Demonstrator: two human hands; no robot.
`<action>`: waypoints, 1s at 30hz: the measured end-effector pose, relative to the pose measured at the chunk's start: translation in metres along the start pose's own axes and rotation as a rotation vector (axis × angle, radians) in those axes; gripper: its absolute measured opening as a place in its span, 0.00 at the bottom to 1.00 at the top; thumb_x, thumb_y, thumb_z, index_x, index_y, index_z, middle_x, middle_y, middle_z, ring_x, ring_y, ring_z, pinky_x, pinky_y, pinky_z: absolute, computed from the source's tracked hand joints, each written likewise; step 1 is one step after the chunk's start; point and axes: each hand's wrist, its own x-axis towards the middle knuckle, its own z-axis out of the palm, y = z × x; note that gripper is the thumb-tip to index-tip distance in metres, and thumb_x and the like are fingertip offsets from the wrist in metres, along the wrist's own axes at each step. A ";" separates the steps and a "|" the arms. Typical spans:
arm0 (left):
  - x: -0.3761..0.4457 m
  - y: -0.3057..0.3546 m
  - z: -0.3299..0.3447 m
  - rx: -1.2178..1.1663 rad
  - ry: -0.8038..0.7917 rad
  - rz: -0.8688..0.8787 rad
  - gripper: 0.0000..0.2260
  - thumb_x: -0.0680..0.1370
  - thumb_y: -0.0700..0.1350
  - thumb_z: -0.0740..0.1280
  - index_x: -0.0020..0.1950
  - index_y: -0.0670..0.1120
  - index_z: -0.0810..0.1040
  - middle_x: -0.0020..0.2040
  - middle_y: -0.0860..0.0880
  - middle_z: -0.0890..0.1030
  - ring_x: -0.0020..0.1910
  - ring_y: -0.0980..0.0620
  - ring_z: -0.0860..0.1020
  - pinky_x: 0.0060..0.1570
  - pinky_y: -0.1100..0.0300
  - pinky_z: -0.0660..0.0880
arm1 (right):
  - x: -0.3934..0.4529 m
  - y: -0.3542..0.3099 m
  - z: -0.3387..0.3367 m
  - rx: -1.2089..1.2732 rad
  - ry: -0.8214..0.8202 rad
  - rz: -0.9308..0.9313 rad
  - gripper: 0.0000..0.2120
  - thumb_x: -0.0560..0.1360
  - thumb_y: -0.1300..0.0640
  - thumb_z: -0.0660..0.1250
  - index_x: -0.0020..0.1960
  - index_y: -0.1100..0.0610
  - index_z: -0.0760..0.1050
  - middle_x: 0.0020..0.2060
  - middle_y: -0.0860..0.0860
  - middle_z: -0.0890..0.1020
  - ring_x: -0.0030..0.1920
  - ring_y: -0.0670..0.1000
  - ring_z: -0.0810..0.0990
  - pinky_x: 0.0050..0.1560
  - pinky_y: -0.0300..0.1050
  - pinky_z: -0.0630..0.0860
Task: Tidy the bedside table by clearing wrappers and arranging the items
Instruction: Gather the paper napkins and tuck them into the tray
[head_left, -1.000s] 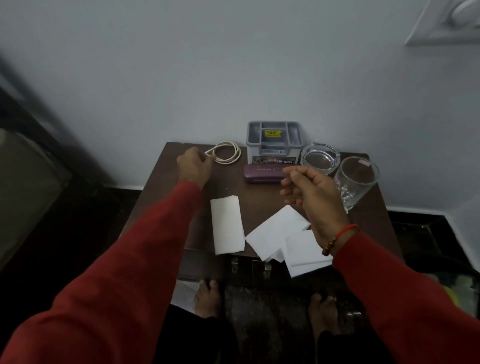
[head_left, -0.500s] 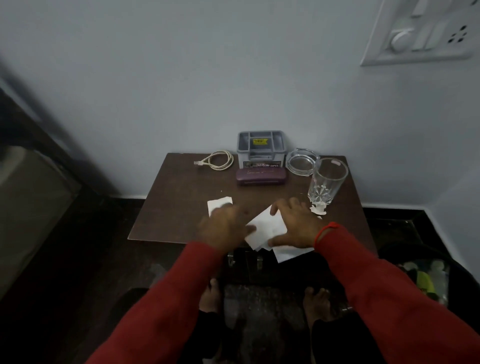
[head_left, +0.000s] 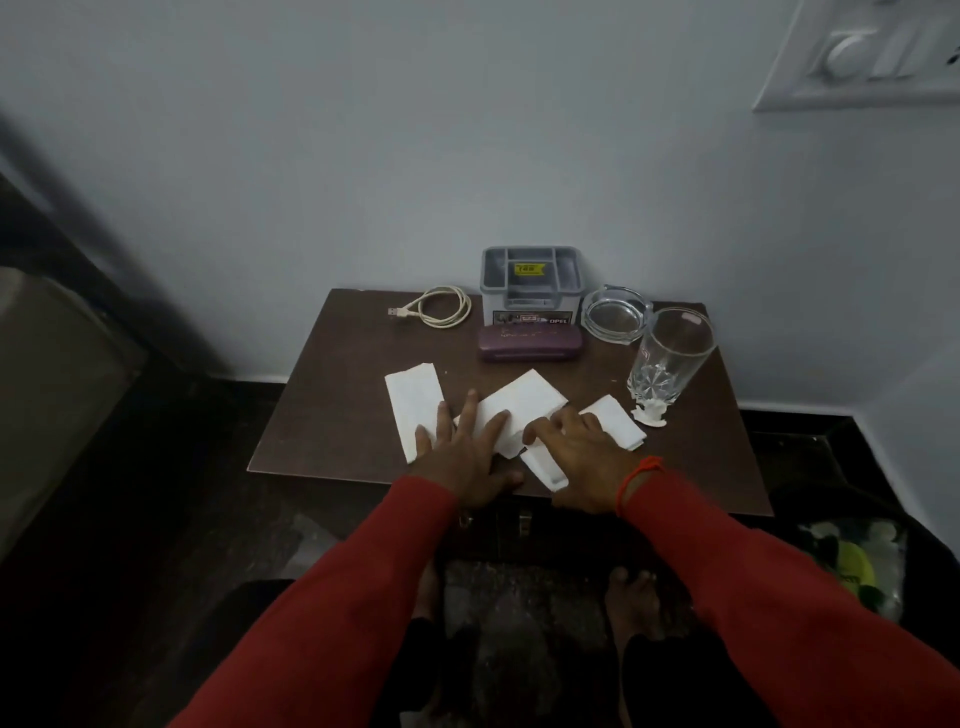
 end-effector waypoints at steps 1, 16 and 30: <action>0.001 0.000 -0.001 -0.028 0.014 0.002 0.37 0.78 0.69 0.58 0.82 0.58 0.47 0.83 0.48 0.34 0.81 0.35 0.37 0.76 0.31 0.44 | 0.000 0.002 -0.003 0.034 -0.001 -0.010 0.31 0.71 0.59 0.72 0.70 0.49 0.64 0.66 0.54 0.65 0.66 0.58 0.65 0.66 0.53 0.69; 0.016 0.023 -0.007 -0.308 0.388 -0.162 0.21 0.77 0.54 0.70 0.69 0.54 0.74 0.67 0.48 0.73 0.69 0.44 0.67 0.65 0.46 0.61 | 0.002 0.004 -0.048 0.874 0.815 0.077 0.16 0.74 0.65 0.63 0.52 0.46 0.77 0.50 0.44 0.82 0.52 0.49 0.80 0.53 0.46 0.76; 0.022 0.040 0.006 -0.260 0.348 -0.162 0.29 0.75 0.63 0.70 0.68 0.46 0.71 0.67 0.41 0.69 0.66 0.39 0.70 0.65 0.45 0.69 | 0.008 0.001 -0.049 1.383 0.897 0.101 0.15 0.77 0.67 0.65 0.49 0.47 0.79 0.49 0.50 0.85 0.50 0.51 0.83 0.51 0.52 0.80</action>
